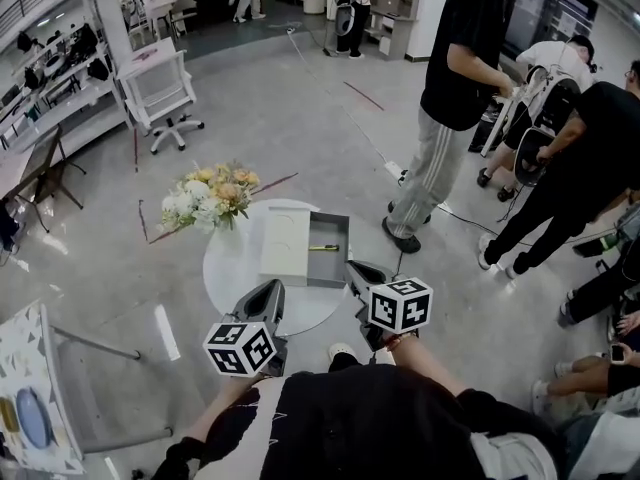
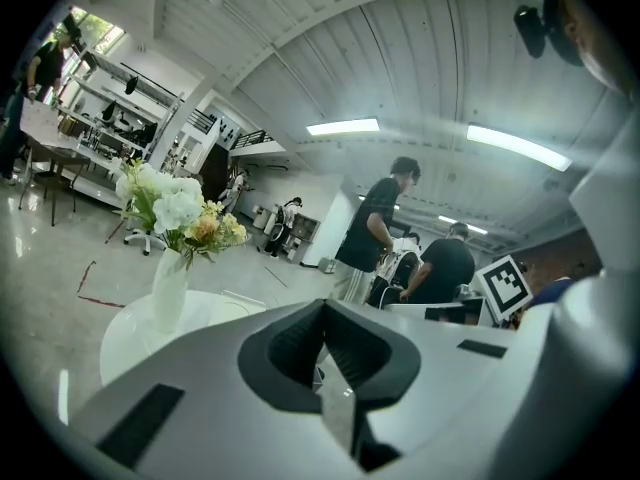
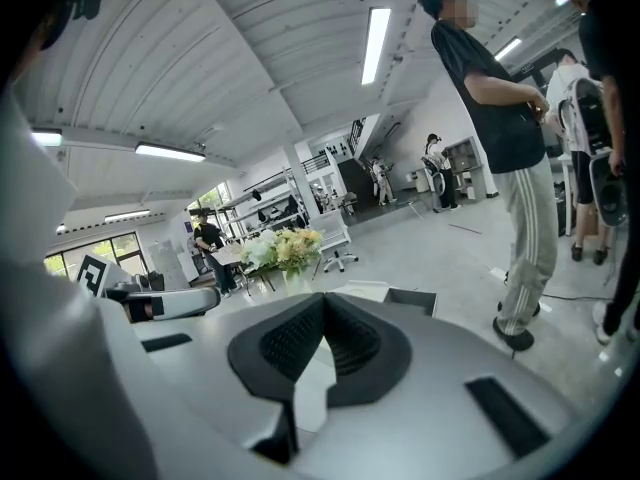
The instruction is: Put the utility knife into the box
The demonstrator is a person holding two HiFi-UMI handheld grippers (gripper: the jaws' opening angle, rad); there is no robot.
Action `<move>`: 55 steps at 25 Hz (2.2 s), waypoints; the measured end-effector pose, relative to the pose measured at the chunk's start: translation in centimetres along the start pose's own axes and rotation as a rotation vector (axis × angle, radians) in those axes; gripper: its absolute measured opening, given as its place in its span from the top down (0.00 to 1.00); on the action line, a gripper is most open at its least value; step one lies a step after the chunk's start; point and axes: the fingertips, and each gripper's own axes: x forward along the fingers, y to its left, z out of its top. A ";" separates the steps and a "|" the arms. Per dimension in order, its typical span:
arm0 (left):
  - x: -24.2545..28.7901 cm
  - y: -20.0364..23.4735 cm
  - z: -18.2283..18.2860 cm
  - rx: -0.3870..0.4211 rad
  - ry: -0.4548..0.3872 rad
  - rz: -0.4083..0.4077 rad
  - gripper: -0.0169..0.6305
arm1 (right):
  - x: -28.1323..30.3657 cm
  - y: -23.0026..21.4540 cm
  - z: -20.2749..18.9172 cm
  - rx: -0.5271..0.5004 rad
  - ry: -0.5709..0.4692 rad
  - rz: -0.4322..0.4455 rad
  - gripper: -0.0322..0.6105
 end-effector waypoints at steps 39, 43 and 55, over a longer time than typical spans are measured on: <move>2.0 -0.4 1.1 0.016 -0.009 -0.017 0.95 | 0.8 -1.8 1.4 -0.011 0.003 -0.014 0.94; 2.2 -0.3 1.2 0.016 -0.005 -0.010 0.95 | 0.9 -2.1 1.7 0.025 -0.009 -0.007 0.94; 2.4 -0.4 1.0 0.012 -0.007 0.002 0.95 | 1.2 -2.5 1.3 0.020 0.011 -0.004 0.94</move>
